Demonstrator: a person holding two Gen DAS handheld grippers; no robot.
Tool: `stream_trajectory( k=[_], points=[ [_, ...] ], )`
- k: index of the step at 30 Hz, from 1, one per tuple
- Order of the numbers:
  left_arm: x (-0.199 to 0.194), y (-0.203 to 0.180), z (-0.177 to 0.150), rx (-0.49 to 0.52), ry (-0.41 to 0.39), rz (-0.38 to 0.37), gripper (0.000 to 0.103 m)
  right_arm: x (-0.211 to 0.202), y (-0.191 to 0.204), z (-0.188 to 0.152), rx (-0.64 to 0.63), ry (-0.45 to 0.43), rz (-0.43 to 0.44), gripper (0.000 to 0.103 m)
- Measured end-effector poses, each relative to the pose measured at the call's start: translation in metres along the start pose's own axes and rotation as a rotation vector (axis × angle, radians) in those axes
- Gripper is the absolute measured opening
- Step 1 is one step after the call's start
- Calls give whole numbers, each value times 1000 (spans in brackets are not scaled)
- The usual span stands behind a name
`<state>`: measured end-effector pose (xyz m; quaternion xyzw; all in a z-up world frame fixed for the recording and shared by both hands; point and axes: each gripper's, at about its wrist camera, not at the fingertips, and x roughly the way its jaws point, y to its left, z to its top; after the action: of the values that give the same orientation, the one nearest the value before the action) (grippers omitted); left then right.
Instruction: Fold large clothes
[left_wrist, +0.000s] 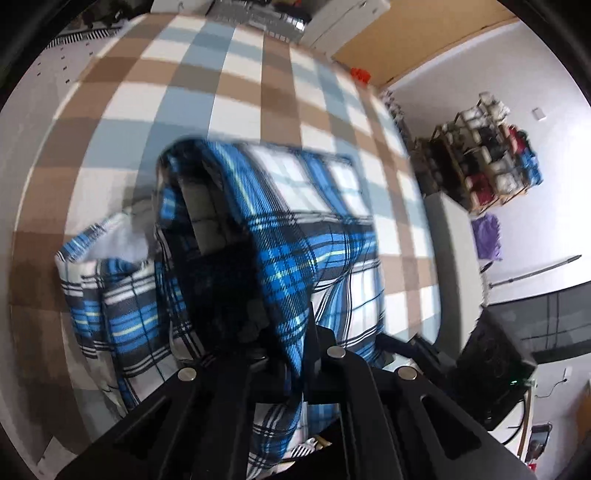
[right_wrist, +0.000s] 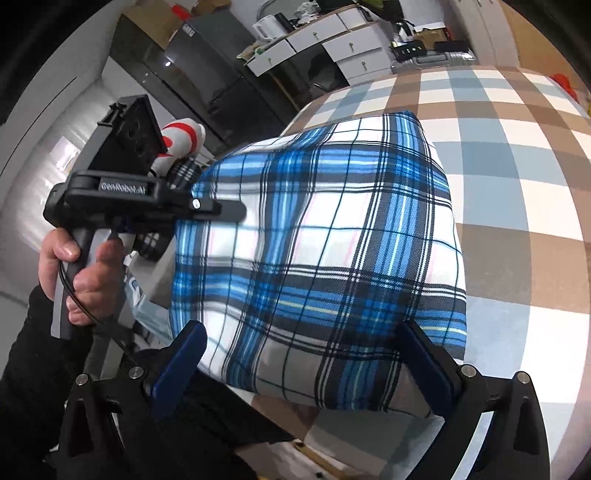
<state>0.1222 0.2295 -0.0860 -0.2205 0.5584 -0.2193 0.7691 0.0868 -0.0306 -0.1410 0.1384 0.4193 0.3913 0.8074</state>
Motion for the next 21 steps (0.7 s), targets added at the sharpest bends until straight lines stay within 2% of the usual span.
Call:
stream_trajectory(
  k=[2,4,9,13,14,17,19,21],
  points=[
    [-15,-4,0,-7,-35,-56,0,-5,-2,1,17,-5,26,103],
    [-23,-12,-2,16,-64,-55,0,-11,-8,3,53,-20,61,103],
    [-25,-18,-7,29,-63,-63,0,-19,-19,7,132,-49,121,103],
    [-21,-9,-18,25,-74,-83,0,-42,-17,21,128,-154,113,103],
    [-22,-8,-22,25,-100,-71,0,-49,-14,29,122,-180,112,103],
    [-23,-8,-35,40,-154,-96,0,-56,5,68,68,-177,28,103],
    [-21,-10,-41,56,-181,-113,0,-42,36,111,-43,-99,-108,103],
    [-22,-12,-48,80,-232,-96,0,-17,66,145,-143,12,-177,103]
  ],
)
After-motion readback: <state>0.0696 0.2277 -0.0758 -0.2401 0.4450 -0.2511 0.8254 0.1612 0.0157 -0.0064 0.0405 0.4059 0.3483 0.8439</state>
